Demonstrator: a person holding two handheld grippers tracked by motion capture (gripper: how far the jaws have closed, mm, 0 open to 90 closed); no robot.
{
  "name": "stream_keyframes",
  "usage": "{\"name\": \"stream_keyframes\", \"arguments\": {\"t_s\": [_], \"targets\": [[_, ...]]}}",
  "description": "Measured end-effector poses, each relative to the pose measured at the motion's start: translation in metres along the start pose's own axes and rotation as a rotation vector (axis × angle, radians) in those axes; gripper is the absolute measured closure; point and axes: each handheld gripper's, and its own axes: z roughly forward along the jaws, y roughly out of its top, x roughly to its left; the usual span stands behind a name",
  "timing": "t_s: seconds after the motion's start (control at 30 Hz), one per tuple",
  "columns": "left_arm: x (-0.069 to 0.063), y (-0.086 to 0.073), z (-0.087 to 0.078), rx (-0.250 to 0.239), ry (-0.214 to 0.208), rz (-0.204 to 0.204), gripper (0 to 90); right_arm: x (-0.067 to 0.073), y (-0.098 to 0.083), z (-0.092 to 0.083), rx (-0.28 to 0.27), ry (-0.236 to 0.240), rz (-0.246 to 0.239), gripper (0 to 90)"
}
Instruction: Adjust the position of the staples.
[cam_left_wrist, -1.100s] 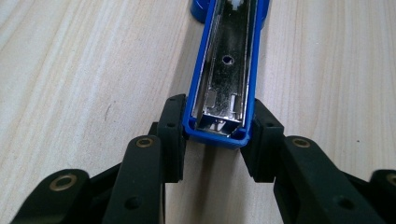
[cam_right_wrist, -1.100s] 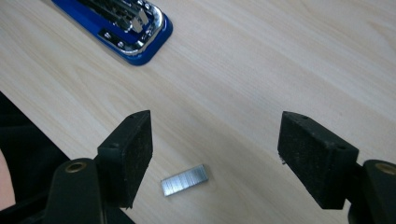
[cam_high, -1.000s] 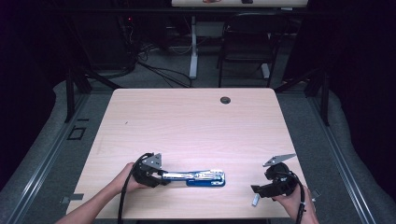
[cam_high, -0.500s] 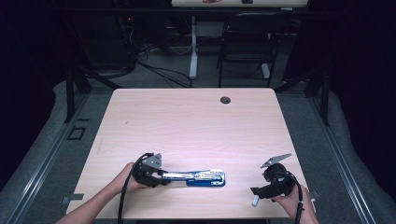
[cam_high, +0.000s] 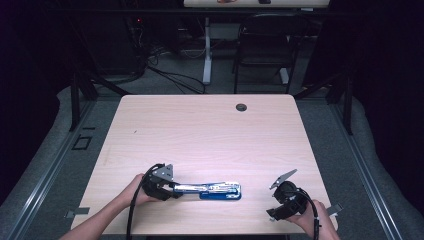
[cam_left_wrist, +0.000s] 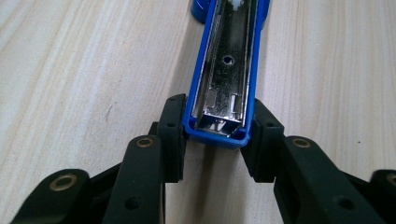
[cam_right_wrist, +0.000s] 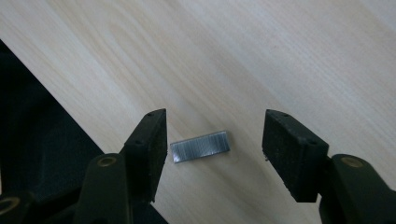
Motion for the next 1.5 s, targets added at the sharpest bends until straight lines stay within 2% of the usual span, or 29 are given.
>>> {"name": "stream_keyframes", "arguments": {"t_s": [0.03,0.1,0.13,0.2,0.23,0.3,0.37,0.57,0.7,0.97,1.1,1.13,1.23,1.3,1.5], "targets": [[0.0,0.0,0.0,0.002,0.002,0.001,64.7,0.0,0.0,0.001,0.021,-0.01,-0.017,42.0],[0.0,0.0,0.0,0.001,0.001,0.001,64.7,0.001,0.0,0.003,0.017,0.006,-0.011,43.0],[0.0,0.0,0.0,0.001,0.002,0.001,64.7,0.003,0.001,0.005,0.051,-0.002,-0.044,44.6],[0.0,0.0,0.0,-0.002,-0.002,0.001,64.7,0.004,0.001,0.007,0.063,0.001,-0.056,45.9],[0.0,0.0,0.0,0.001,0.01,0.002,64.7,0.006,0.001,0.009,0.059,0.009,-0.052,46.5],[0.0,0.0,0.0,0.002,0.001,0.002,64.7,0.006,0.002,0.01,0.079,-0.003,-0.068,47.6],[0.0,0.0,0.0,0.002,0.001,0.002,64.7,0.007,0.001,0.012,0.077,0.003,-0.065,47.9],[0.0,0.0,0.0,-0.004,-0.001,-0.003,64.7,0.006,0.002,0.017,0.118,-0.016,-0.081,50.0],[0.0,0.0,0.0,-0.005,0.0,-0.002,64.7,0.006,0.002,0.018,0.117,-0.022,-0.072,54.3],[0.0,0.0,0.0,-0.003,0.006,-0.001,64.7,0.004,0.002,0.018,0.127,-0.02,-0.063,54.8],[0.0,0.0,0.0,0.004,0.013,0.003,64.7,0.004,0.002,0.017,0.095,-0.014,-0.042,54.8],[0.001,0.0,0.0,-0.006,-0.002,0.001,64.7,0.003,0.003,0.014,0.107,-0.024,-0.05,54.8],[0.001,0.0,0.0,-0.005,-0.002,0.001,64.7,0.002,0.004,0.01,0.091,-0.033,-0.039,54.9],[0.001,0.0,0.0,-0.005,-0.002,0.001,64.7,0.002,0.005,0.01,0.064,-0.021,-0.015,54.8],[0.001,0.0,0.0,-0.006,-0.005,0.002,64.7,-0.002,0.009,0.006,0.036,-0.032,0.014,54.9]]}}
